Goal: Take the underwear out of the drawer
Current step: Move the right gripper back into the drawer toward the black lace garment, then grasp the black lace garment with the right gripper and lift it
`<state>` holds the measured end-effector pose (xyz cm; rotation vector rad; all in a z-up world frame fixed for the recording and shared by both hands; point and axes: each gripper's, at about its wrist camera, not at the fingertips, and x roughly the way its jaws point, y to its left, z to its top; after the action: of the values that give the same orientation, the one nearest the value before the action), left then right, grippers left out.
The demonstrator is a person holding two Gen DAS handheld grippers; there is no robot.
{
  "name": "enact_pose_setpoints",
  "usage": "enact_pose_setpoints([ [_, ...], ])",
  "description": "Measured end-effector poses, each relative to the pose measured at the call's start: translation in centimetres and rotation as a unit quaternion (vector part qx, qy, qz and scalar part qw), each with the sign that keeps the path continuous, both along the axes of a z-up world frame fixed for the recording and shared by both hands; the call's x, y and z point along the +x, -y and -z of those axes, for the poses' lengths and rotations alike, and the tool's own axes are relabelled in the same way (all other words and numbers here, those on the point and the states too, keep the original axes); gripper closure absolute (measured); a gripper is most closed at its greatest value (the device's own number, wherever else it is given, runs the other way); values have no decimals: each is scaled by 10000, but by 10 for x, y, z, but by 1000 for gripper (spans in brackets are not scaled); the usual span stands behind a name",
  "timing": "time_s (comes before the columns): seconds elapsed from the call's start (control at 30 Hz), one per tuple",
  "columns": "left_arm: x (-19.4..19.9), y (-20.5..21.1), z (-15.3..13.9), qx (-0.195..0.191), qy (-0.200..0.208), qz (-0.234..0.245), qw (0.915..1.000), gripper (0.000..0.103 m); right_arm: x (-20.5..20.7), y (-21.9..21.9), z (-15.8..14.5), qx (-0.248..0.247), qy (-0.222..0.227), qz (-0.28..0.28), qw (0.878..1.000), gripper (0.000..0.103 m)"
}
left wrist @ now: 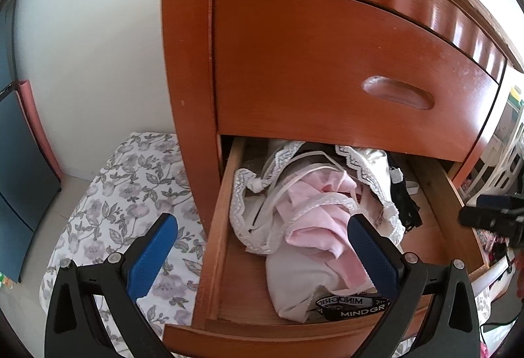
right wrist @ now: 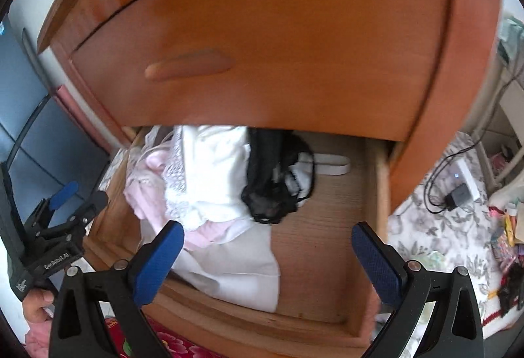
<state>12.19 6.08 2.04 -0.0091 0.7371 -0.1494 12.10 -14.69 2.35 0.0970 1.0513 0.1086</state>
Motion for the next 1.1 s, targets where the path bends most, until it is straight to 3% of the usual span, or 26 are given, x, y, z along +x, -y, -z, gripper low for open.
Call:
enact_pose_setpoints([
  [0.23, -2, -16, 1, -107, 8, -202, 9997, 0, 13, -12, 22, 412, -561, -124, 9975, 0],
  [0.6, -1, -29, 3, -204, -16, -350, 9992, 0, 31, -52, 28, -148, -504, -606, 9968, 0],
  [0.83, 0, -32, 6, -223, -50, -349, 9991, 0, 44, -48, 32, -367, -596, -346, 9969, 5],
  [0.97, 1, -32, 7, -224, -82, -356, 9991, 0, 53, -19, 40, -446, -705, 255, 9962, 22],
  [1.03, 0, -32, 7, -220, -75, -336, 9992, 0, 56, -12, 45, -418, -782, 356, 9954, 25],
  [1.1, 0, -31, 7, -215, -62, -320, 9992, 0, 59, -9, 48, -320, -862, 335, 9952, 36],
])
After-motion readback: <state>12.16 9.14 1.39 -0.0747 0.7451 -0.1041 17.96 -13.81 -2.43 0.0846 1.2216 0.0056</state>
